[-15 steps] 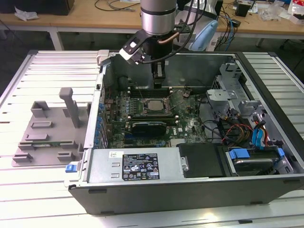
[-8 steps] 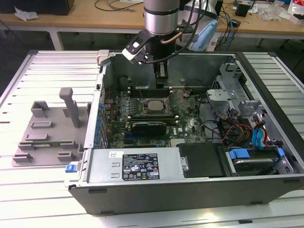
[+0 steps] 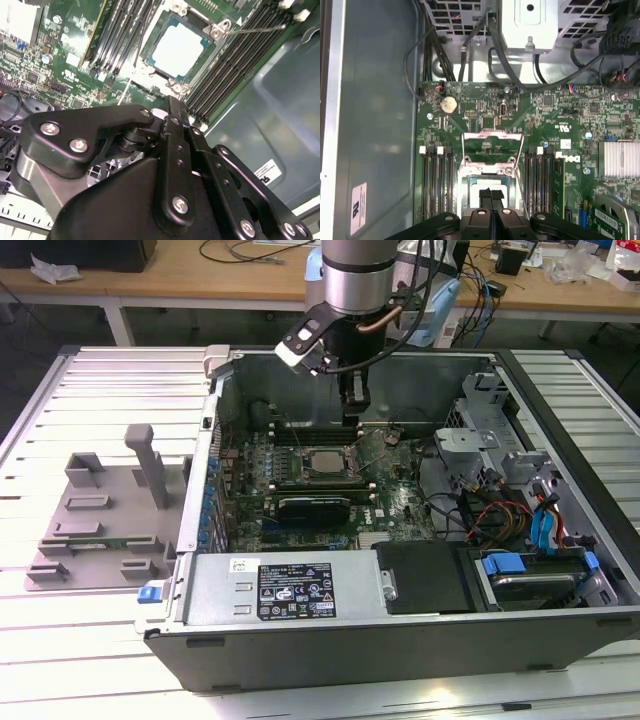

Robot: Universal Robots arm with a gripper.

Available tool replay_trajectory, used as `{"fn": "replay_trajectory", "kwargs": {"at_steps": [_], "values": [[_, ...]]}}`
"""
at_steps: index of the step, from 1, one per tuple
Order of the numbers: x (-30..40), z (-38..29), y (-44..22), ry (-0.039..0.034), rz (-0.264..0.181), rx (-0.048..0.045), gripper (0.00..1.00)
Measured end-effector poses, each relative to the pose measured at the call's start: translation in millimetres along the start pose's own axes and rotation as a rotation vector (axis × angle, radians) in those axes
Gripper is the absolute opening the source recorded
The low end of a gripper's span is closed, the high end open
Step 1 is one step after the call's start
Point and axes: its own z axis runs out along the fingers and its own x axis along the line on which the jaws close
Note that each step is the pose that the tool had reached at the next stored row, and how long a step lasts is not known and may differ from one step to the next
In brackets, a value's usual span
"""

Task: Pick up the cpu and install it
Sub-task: 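Close the cpu cover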

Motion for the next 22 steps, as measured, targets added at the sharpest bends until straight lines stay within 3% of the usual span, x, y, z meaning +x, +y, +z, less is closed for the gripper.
{"fn": "replay_trajectory", "kwargs": {"at_steps": [8, 10, 12, 15, 16, 19, 22], "values": [[-0.1, 1.1, 16.0, 0.0, 0.0, 0.0, 0.11], [-0.2, 1.6, 24.1, -0.0001, 0.0, 0.0, 0.11], [-0.2, 1.9, 28.0, -0.0001, 0.0, 0.0, 0.11], [-0.3, 3.1, 41.7, 0.0, 0.0, 0.0006, 0.11], [-0.4, 4.4, 54.4, 0.0001, 0.0, 0.0022, 0.11], [-0.6, 5.9, 71.0, 0.0001, 0.0, 0.0035, 0.11], [-0.6, 15.2, 76.1, -0.0002, 0.0, 0.0063, 0.11]]}}
